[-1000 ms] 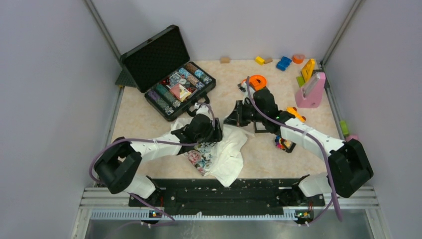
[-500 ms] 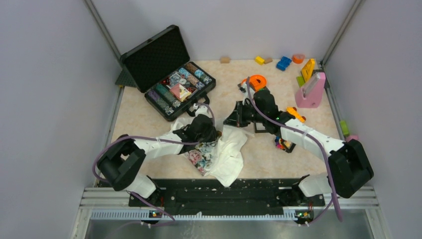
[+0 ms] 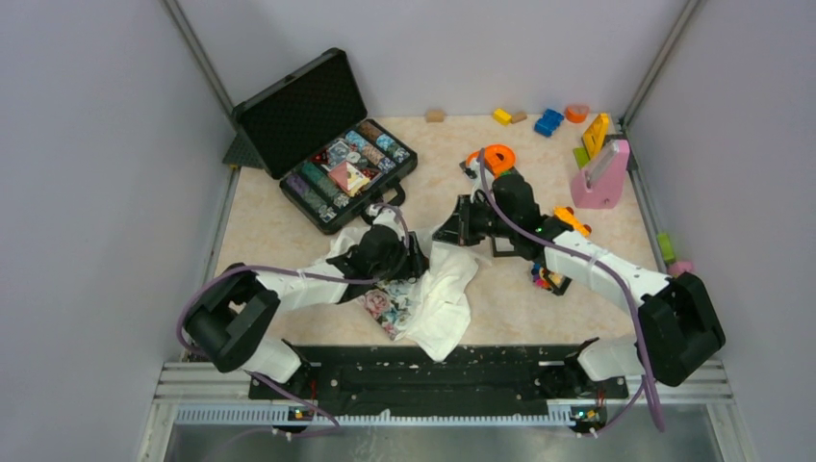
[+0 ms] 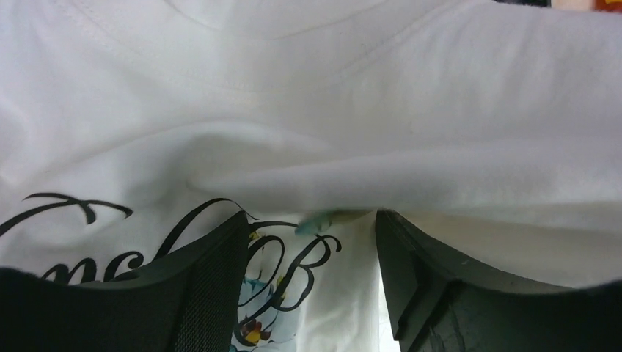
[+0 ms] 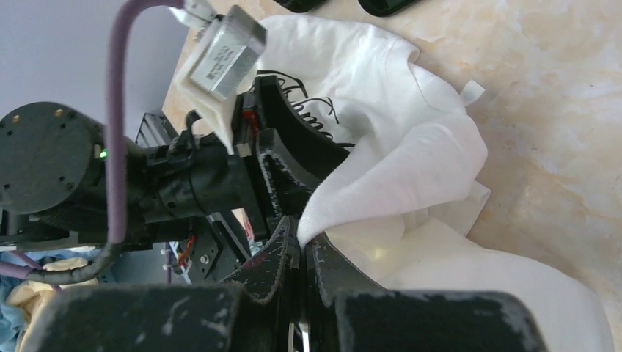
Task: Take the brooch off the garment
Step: Remove the brooch from the clothes.
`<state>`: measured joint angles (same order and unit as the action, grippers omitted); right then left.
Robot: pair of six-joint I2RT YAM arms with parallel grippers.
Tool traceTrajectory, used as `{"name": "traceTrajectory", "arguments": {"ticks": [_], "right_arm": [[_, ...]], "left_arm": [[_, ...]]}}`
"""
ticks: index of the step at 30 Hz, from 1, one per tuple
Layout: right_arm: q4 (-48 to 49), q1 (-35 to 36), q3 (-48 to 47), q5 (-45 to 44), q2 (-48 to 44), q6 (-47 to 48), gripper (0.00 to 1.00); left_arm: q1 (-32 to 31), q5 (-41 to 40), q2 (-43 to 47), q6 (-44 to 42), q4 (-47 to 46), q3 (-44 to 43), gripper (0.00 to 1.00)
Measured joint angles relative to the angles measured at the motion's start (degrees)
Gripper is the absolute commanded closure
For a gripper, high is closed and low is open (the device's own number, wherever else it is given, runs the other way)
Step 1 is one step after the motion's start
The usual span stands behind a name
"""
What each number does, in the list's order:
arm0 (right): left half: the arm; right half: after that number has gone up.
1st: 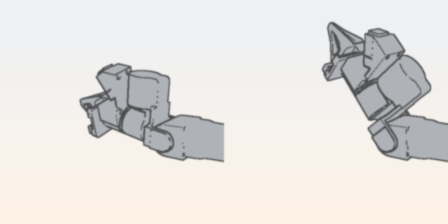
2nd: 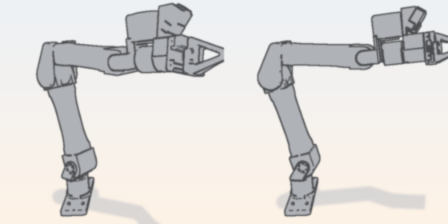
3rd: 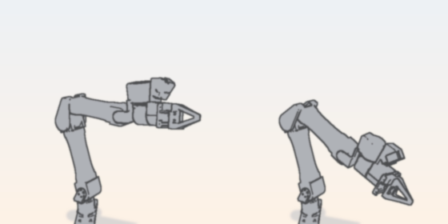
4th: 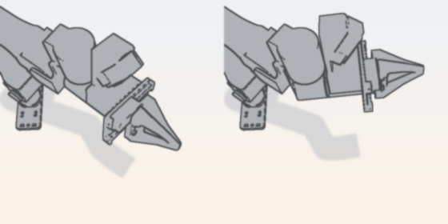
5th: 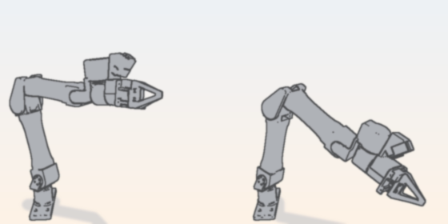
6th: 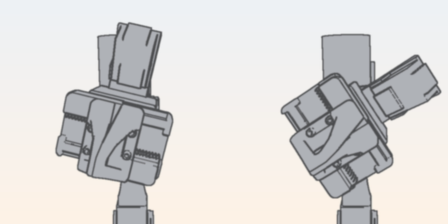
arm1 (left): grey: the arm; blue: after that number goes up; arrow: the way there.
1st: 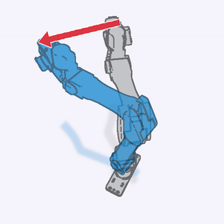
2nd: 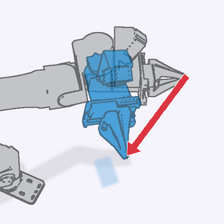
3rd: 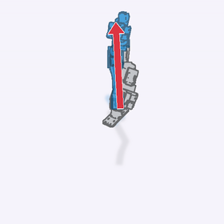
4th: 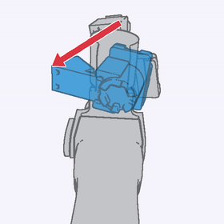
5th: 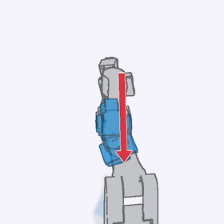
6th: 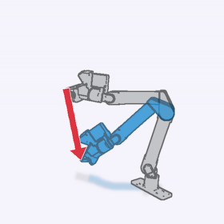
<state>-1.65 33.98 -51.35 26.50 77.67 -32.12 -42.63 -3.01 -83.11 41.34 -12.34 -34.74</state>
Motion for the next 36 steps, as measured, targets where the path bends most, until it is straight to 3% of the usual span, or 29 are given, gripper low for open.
{"name": "traceTrajectory", "arguments": {"ticks": [3, 7, 13, 21, 25, 30, 34, 36], "right_arm": [[-0.02, 0.00, 0.00, 0.11, -0.11, 0.00, 1.00], [0.09, 0.00, 0.04, 0.15, -0.11, -0.04, 1.00], [0.35, 0.00, 0.39, 0.17, -0.28, -0.07, 1.00], [0.28, -0.22, 0.48, -0.42, -0.39, 0.00, 1.00], [0.31, -0.59, 1.81, -0.94, -0.68, 0.42, 0.80], [-0.94, -0.79, 3.41, -3.13, -0.68, 2.73, 0.42], [-3.10, -0.79, 4.09, -4.92, -0.92, 6.36, 0.32], [-4.83, -0.79, 4.09, -5.79, -1.97, 8.87, 0.30]], "left_arm": [[0.50, 2.54, -2.86, 0.00, 0.17, -2.10, 0.23], [0.44, 4.26, -6.40, 0.28, 1.31, -6.91, 0.22], [-0.07, 4.09, -7.54, 0.90, 2.51, -9.25, 0.63], [-0.17, 4.20, -6.10, 0.72, 1.84, -7.06, 0.67], [-0.15, 4.02, -1.31, -0.22, 3.63, -5.05, 0.65], [-0.15, 3.76, 8.31, -4.11, 4.63, -1.09, 0.66], [-0.15, 3.78, 14.36, -9.92, 5.18, 1.46, 0.65], [-0.11, 4.55, 16.87, -13.16, 5.35, 2.43, 0.58]]}}
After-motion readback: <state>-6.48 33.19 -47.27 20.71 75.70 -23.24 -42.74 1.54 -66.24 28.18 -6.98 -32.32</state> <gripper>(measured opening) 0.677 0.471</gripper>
